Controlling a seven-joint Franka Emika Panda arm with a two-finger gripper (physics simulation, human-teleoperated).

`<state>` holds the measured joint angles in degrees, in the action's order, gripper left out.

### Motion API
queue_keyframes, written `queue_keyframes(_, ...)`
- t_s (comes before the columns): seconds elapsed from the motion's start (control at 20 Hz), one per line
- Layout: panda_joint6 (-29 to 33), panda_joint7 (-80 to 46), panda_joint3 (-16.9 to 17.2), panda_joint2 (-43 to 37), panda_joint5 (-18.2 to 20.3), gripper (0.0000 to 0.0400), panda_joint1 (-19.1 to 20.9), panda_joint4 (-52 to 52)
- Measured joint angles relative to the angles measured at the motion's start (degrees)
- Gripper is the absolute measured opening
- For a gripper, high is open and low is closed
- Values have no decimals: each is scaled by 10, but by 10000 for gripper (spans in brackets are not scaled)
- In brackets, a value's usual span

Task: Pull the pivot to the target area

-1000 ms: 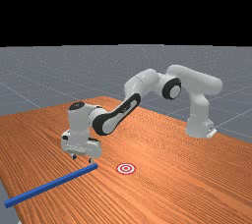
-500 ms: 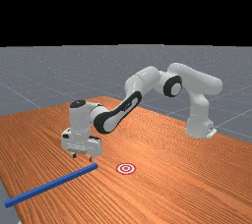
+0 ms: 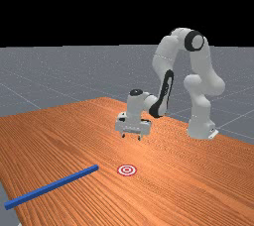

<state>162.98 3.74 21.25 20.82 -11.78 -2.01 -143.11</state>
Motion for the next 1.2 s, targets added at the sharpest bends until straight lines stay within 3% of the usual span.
queue_keyframes(0.05, 17, -2, 15, -15, -17, 400, -3, -32)
queue_keyframes(0.1, 53, 29, 5, 10, -33, 400, 14, -27)
queue_keyframes(0.15, 13, -75, 15, 15, 26, 400, -8, -23)
queue_keyframes(0.3, 19, -67, 16, 13, 21, 400, -5, -29)
queue_keyframes(0.45, 35, -123, 87, 29, -28, 400, -78, -34)
queue_keyframes(0.55, 11, -45, 8, 32, 12, 400, -2, 4)
queue_keyframes(0.65, -22, -37, -12, 59, 28, 400, 7, 64)
queue_keyframes(0.7, -65, -5, -60, 74, 85, 400, 50, 108)
queue_keyframes(0.75, -48, -31, -28, 81, 41, 400, 14, 113)
queue_keyframes(0.95, -105, -79, -33, 118, 75, 400, 11, 189)
queue_keyframes(1.0, -191, -47, -41, 149, 64, 400, 16, 259)
queue_keyframes(1.15, -249, -46, -53, 198, 74, 400, 23, 360)
queue_keyframes(1.2, -178, -28, -59, 184, 72, 400, 27, 329)
